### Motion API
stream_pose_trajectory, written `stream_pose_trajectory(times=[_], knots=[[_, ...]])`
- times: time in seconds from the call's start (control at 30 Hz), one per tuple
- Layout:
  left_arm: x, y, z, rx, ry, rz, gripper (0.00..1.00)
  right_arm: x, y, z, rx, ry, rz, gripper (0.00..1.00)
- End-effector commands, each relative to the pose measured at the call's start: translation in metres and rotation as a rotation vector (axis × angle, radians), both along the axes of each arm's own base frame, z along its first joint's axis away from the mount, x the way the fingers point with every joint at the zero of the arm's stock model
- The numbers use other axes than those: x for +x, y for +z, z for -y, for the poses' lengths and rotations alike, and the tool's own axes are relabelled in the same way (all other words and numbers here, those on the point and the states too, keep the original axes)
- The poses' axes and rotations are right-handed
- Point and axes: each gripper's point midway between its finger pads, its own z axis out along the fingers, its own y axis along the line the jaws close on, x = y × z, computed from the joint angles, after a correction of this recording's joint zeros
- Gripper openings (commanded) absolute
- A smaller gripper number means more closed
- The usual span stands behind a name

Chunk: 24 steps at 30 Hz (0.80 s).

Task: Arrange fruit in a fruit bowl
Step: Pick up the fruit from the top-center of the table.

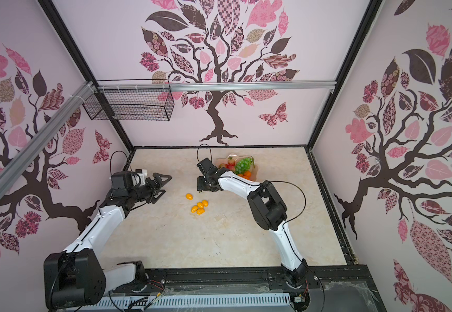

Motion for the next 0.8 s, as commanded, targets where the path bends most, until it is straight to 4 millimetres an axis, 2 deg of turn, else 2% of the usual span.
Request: stream_pose_trajectory(times=[0.0, 0.33, 0.77], knots=[[-0.001, -0.006, 0.002, -0.015, -0.012, -0.002, 0.98, 0.000, -0.023, -0.009, -0.008, -0.007, -0.047, 0.58], [-0.003, -0.007, 0.002, -0.013, -0.011, -0.002, 0.98, -0.004, -0.040, -0.020, -0.031, 0.009, -0.086, 0.56], [-0.004, -0.005, 0.002, -0.008, -0.012, 0.004, 0.98, -0.003, -0.064, -0.016, -0.085, -0.010, -0.109, 0.50]])
